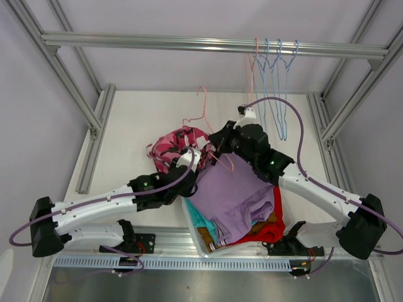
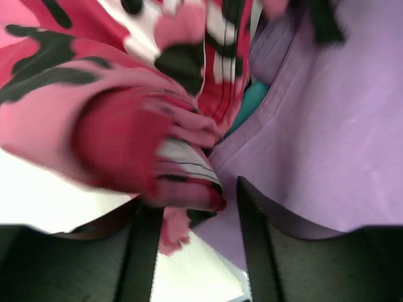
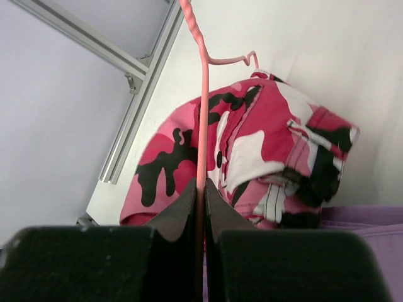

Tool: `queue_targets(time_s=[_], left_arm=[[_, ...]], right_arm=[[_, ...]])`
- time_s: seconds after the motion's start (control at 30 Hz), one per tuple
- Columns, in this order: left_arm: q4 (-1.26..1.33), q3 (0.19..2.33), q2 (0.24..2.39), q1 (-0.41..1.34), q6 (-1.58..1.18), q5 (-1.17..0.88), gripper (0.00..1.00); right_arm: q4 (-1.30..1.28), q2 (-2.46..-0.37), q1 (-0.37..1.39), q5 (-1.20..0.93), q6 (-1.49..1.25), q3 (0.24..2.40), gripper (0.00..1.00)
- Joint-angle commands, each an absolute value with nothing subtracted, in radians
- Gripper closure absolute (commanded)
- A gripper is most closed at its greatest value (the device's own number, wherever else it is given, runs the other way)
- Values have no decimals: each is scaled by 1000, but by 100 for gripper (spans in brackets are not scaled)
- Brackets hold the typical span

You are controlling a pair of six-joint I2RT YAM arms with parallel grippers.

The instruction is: Remove the trousers from the hanger

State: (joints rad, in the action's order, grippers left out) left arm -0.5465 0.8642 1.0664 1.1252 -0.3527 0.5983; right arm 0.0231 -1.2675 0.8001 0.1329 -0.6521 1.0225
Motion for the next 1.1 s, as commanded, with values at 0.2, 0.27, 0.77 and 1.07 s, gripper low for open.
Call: queue_targets(time_s=[0.2, 0.27, 0.77, 1.07], left_arm=[[-434, 788, 1192, 1132, -497, 580, 43], [-436, 790, 1219, 1132, -508, 597, 43], [-385, 689, 747, 1131, -690, 693, 29], [-622, 664, 678, 1129, -916, 844, 1]], right_arm=[[86, -1213, 784, 91, -606, 1176, 100], [74, -1212, 784, 86, -595, 1202, 100], [-100, -1174, 787, 64, -532, 1295, 100], [-45, -1149, 788, 55, -548, 1186, 100]])
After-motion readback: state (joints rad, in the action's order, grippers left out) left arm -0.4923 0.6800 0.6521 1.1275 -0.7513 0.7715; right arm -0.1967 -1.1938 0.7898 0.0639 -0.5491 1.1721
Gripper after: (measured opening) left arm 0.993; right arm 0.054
